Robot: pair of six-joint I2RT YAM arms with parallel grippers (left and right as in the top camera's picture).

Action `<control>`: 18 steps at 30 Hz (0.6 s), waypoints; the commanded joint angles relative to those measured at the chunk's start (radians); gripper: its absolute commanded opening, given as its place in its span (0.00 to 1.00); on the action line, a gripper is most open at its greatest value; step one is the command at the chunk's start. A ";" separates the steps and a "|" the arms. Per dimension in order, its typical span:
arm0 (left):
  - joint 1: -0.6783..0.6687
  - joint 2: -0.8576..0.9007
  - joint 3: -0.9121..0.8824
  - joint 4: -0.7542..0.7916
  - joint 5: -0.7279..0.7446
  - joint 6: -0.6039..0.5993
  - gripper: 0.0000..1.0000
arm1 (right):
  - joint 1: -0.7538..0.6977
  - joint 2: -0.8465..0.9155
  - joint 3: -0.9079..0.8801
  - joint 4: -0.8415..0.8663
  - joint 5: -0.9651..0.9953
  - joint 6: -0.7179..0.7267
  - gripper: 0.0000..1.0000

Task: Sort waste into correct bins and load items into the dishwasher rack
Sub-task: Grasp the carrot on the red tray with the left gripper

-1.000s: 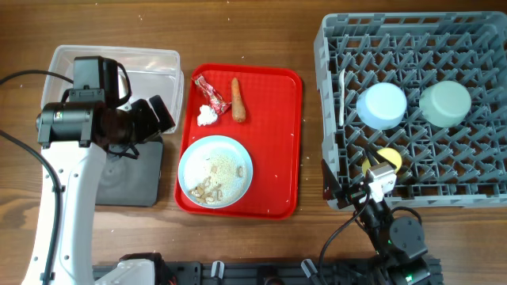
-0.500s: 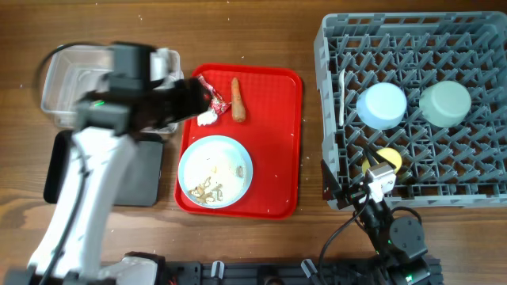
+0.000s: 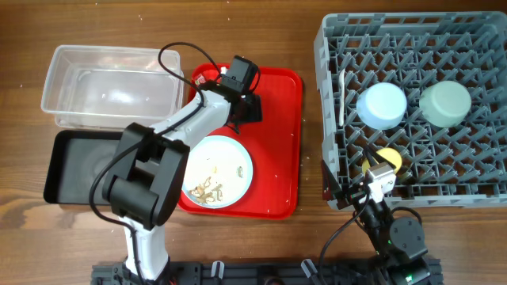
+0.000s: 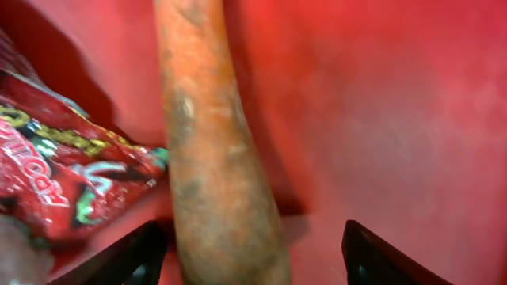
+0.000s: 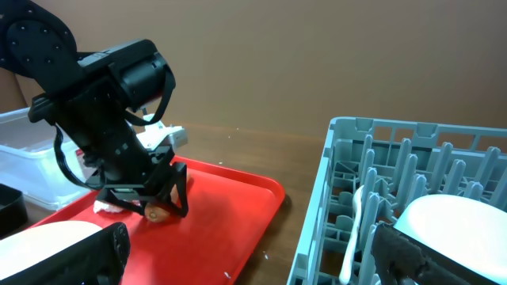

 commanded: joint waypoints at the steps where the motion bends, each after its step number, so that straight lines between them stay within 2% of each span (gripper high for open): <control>1: 0.001 0.022 0.007 0.046 -0.045 -0.007 0.65 | -0.004 -0.009 -0.003 0.005 -0.012 0.014 1.00; 3: 0.001 0.022 0.007 0.056 -0.035 -0.029 0.47 | -0.004 -0.009 -0.003 0.005 -0.012 0.014 1.00; 6: 0.001 0.022 0.007 0.057 0.003 -0.056 0.35 | -0.004 -0.009 -0.003 0.005 -0.012 0.014 1.00; 11: 0.001 -0.008 0.008 0.055 0.079 -0.056 0.29 | -0.004 -0.009 -0.003 0.005 -0.012 0.014 1.00; 15: 0.002 -0.145 0.008 0.022 0.079 -0.056 0.27 | -0.004 -0.009 -0.003 0.005 -0.012 0.014 1.00; 18: 0.006 -0.300 0.008 -0.093 0.070 -0.056 0.21 | -0.004 -0.009 -0.003 0.005 -0.012 0.014 1.00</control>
